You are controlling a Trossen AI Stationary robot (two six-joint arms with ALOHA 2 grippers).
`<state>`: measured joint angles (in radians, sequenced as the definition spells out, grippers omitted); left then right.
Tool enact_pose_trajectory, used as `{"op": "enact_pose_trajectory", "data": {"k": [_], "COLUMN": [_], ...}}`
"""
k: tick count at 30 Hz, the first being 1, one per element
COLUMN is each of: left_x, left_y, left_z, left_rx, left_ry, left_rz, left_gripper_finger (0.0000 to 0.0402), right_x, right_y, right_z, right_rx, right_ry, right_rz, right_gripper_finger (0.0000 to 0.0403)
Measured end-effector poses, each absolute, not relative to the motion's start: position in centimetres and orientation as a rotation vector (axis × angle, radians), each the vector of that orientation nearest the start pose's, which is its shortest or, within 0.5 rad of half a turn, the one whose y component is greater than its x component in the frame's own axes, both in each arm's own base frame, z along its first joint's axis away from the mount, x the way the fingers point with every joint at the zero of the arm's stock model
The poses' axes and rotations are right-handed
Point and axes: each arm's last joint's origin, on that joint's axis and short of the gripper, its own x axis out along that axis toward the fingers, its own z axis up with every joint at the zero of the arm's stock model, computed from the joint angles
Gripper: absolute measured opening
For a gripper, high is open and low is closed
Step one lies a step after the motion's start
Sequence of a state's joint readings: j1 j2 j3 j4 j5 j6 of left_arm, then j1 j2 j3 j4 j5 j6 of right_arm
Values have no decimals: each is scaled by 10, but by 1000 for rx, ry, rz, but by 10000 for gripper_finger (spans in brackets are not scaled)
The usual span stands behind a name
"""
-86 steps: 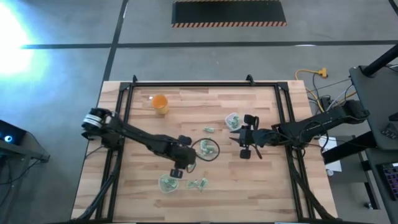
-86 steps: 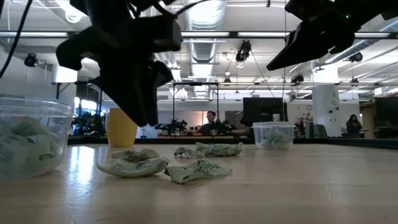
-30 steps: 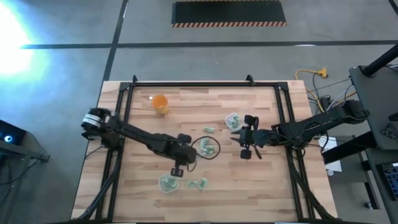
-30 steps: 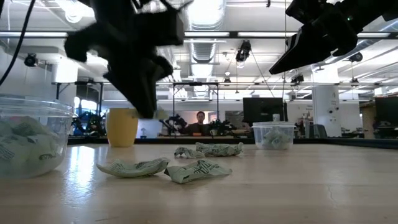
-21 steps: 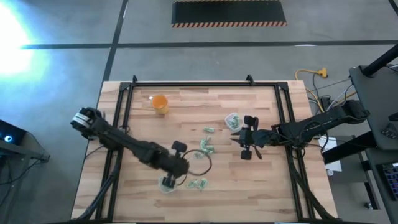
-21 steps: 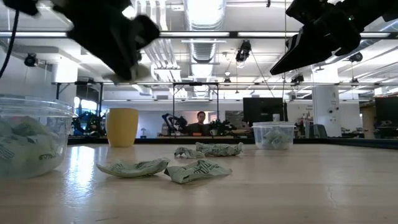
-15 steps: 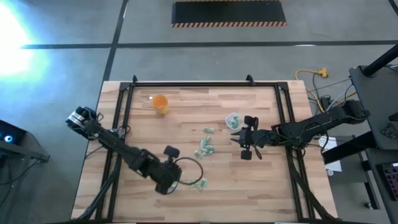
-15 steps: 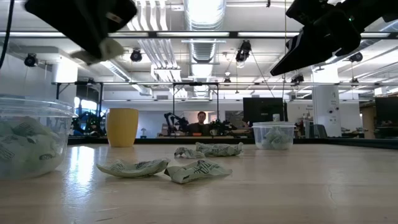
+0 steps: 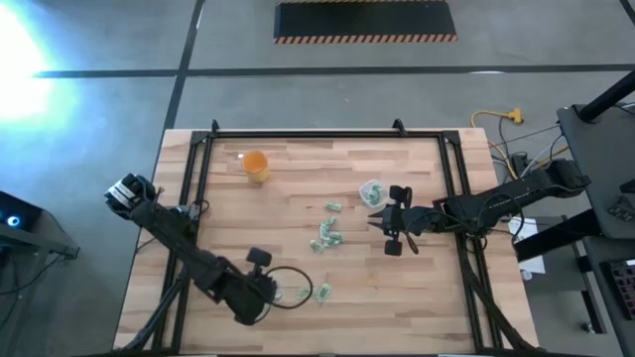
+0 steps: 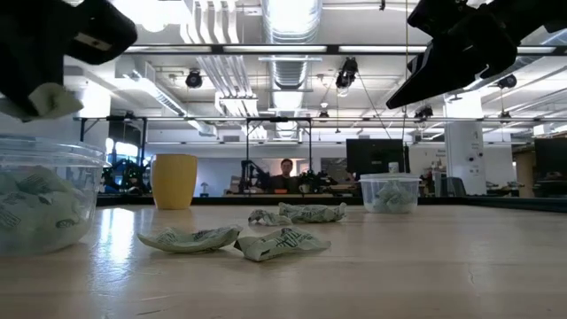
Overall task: Pick and place Stevia / Truvia into bins
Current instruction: Put the green stevia packet into the bottom transparent container
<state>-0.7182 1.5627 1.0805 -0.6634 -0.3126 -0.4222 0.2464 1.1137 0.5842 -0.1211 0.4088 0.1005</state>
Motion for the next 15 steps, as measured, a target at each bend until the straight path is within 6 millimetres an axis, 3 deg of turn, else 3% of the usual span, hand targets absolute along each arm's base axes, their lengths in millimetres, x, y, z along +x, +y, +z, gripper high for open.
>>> {"op": "enact_pose_trajectory", "data": {"k": [15], "left_x": [228], "left_y": [-189], "left_z": [209], "left_rx": [138], "left_ry": [1087], "left_rz": [-110], "left_gripper_finger": [23], "right_x": [217], "right_y": [43], "right_z": [212], "right_rx": [-99], "right_ry": [603], "right_rz": [-171], "right_gripper_finger": [68]}}
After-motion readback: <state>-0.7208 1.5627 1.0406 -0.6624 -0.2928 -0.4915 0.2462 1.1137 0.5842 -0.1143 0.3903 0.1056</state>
